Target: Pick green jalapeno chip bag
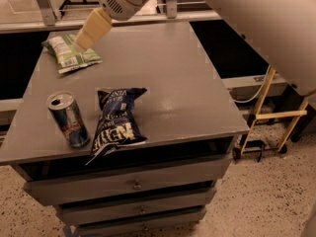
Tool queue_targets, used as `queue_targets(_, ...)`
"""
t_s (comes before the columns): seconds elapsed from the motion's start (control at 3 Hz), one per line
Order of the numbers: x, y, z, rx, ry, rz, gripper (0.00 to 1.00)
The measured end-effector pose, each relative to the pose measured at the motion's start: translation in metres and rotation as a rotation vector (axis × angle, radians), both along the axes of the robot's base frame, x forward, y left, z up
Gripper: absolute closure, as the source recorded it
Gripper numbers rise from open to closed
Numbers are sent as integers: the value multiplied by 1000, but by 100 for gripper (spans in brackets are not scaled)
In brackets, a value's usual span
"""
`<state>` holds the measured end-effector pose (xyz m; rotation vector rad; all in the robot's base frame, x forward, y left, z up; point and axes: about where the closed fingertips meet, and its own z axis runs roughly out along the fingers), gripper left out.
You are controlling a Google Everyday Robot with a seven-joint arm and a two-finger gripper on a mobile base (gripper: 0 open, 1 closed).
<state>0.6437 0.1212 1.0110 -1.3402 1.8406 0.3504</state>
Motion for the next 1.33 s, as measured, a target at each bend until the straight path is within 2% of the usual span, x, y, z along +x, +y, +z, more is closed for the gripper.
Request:
queue_targets(0.33, 37, -8, -33, -2, -24, -85, 0)
queue_targets(0.67, 76, -10, -73, 75, -37, -159, 0)
queue_targets(1.0, 115, 2, -97, 233, -55, -183, 0)
queue_targets(1.33, 147, 24, -111, 400, -35, -205, 0)
